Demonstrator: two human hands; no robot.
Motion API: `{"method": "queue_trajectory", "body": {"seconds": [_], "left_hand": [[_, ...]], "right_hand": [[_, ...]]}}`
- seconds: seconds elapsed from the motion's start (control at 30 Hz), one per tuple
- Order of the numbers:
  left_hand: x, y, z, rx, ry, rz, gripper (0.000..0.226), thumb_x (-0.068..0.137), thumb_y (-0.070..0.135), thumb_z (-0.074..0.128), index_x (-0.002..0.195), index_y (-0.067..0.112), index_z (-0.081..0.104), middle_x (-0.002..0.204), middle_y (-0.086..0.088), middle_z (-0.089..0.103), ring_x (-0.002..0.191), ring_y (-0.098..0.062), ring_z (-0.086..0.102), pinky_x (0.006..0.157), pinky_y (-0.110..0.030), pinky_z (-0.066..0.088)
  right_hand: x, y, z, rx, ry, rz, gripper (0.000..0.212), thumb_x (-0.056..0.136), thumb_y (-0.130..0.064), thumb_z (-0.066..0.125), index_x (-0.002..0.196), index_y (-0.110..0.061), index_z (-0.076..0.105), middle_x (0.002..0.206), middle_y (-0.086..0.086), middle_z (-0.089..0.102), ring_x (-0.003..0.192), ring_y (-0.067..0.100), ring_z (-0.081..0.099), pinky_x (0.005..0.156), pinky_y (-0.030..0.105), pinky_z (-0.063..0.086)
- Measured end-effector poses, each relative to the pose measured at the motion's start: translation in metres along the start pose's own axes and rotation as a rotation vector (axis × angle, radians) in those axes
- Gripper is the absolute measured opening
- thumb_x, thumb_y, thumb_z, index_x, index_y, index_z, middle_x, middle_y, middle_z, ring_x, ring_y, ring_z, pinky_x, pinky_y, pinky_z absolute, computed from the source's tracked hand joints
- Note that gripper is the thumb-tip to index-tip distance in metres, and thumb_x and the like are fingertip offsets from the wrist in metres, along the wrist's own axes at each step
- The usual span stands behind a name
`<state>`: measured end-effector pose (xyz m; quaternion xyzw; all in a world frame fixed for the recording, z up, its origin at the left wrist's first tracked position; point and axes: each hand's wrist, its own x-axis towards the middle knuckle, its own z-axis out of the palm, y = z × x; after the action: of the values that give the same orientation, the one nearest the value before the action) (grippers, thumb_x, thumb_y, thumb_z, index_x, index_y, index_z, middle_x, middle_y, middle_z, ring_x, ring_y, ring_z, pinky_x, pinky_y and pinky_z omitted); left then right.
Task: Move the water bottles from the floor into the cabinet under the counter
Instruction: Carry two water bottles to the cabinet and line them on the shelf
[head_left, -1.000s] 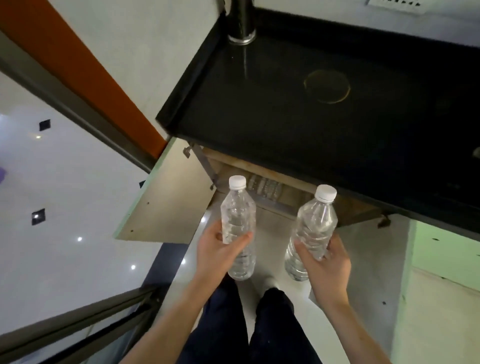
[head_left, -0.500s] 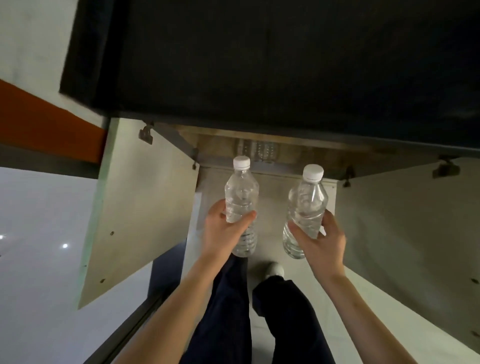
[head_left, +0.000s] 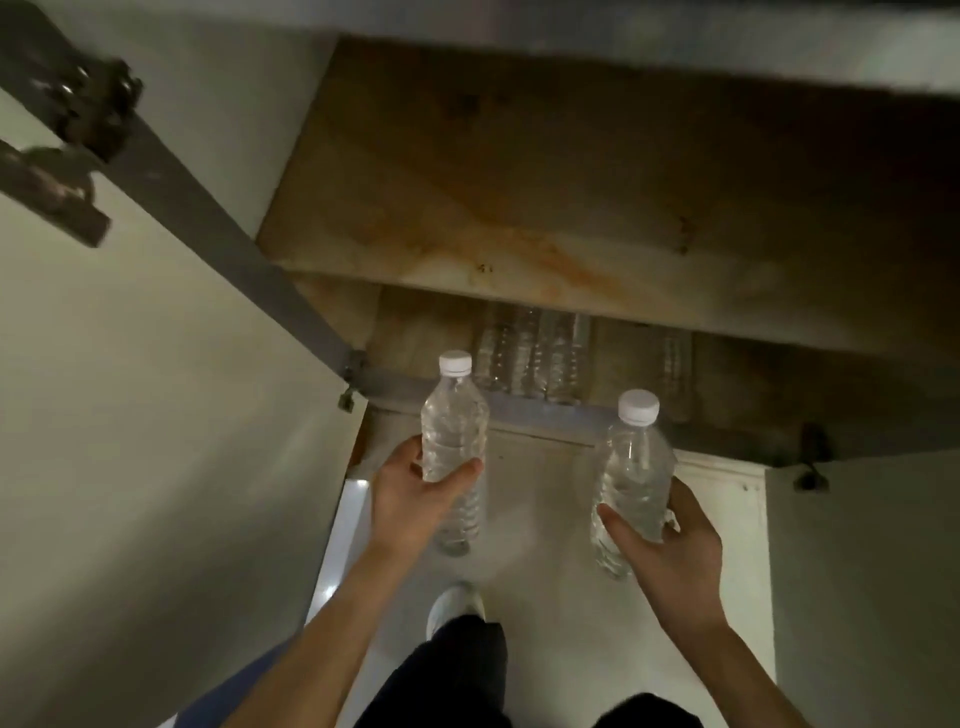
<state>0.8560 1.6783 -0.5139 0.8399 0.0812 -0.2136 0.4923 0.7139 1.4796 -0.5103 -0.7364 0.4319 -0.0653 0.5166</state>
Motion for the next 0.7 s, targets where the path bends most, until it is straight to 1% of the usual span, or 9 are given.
{"method": "queue_trajectory", "body": {"seconds": [0.07,0.13,0.17,0.23,0.33,0.4,0.47,0.57,0.7], "left_hand": [[0.033,-0.029,0.019,-0.012,0.025,0.024,0.025,0.073,0.023,0.085,0.079,0.035,0.064,0.068,0.033,0.067,0.067,0.013,0.064,0.055,-0.006,0.045],[0.065,-0.055,0.036,-0.042,0.057,0.064,0.021,0.073,0.022,0.085,0.079,0.032,0.068,0.070,0.027,0.070,0.068,0.008,0.066,0.057,-0.006,0.046],[0.081,-0.067,0.044,-0.063,0.065,0.084,0.019,0.073,0.021,0.085,0.081,0.030,0.070,0.073,0.021,0.073,0.070,0.004,0.068,0.062,-0.010,0.049],[0.109,-0.083,0.058,-0.101,0.053,0.106,0.016,0.074,0.020,0.085,0.085,0.024,0.074,0.076,0.009,0.076,0.073,-0.005,0.071,0.070,-0.023,0.055],[0.144,-0.098,0.073,-0.099,0.045,0.135,0.014,0.073,0.024,0.085,0.083,0.024,0.075,0.075,0.008,0.076,0.072,-0.007,0.072,0.073,-0.031,0.057],[0.163,-0.104,0.080,-0.082,0.057,0.148,0.016,0.071,0.030,0.086,0.082,0.026,0.075,0.075,0.012,0.075,0.073,-0.007,0.071,0.073,-0.030,0.056],[0.177,-0.111,0.084,-0.075,0.068,0.155,0.022,0.069,0.034,0.087,0.084,0.026,0.074,0.076,0.013,0.075,0.075,-0.009,0.071,0.072,-0.029,0.055],[0.192,-0.115,0.086,-0.061,0.077,0.181,0.026,0.068,0.034,0.087,0.088,0.024,0.074,0.077,0.009,0.075,0.076,-0.010,0.071,0.069,-0.027,0.054],[0.205,-0.112,0.091,-0.017,0.100,0.173,0.027,0.068,0.036,0.086,0.086,0.020,0.074,0.075,0.005,0.075,0.072,-0.013,0.071,0.064,-0.025,0.051]], "right_hand": [[0.030,0.034,0.017,0.016,0.014,-0.034,0.052,0.071,-0.013,0.087,0.115,-0.027,0.062,0.099,-0.013,0.068,0.088,-0.003,0.063,0.083,0.022,0.048],[0.060,0.064,0.032,0.015,0.014,-0.066,0.053,0.071,-0.012,0.087,0.115,-0.028,0.061,0.100,-0.015,0.067,0.089,-0.003,0.063,0.086,0.023,0.047],[0.075,0.078,0.038,0.010,0.011,-0.079,0.053,0.072,-0.014,0.087,0.115,-0.028,0.062,0.100,-0.015,0.067,0.091,0.000,0.064,0.088,0.026,0.047],[0.102,0.102,0.048,-0.017,0.029,-0.135,0.051,0.072,-0.016,0.087,0.115,-0.028,0.064,0.100,-0.016,0.068,0.092,0.004,0.065,0.087,0.030,0.048],[0.135,0.125,0.060,-0.054,0.072,-0.198,0.042,0.073,-0.021,0.086,0.110,-0.028,0.066,0.092,-0.017,0.068,0.085,-0.001,0.063,0.078,0.025,0.047],[0.153,0.140,0.068,-0.103,0.105,-0.232,0.035,0.075,-0.030,0.084,0.104,-0.029,0.065,0.088,-0.010,0.070,0.082,0.007,0.066,0.075,0.027,0.047],[0.172,0.151,0.075,-0.138,0.119,-0.239,0.030,0.075,-0.039,0.082,0.098,-0.027,0.066,0.087,-0.005,0.072,0.081,0.016,0.069,0.077,0.032,0.050],[0.192,0.160,0.083,-0.185,0.089,-0.191,0.033,0.078,-0.046,0.077,0.101,-0.026,0.067,0.092,-0.003,0.073,0.083,0.017,0.067,0.081,0.032,0.049],[0.200,0.159,0.091,-0.221,0.132,-0.197,0.032,0.077,-0.050,0.077,0.095,-0.026,0.066,0.081,-0.006,0.067,0.072,0.012,0.061,0.072,0.024,0.043]]}}
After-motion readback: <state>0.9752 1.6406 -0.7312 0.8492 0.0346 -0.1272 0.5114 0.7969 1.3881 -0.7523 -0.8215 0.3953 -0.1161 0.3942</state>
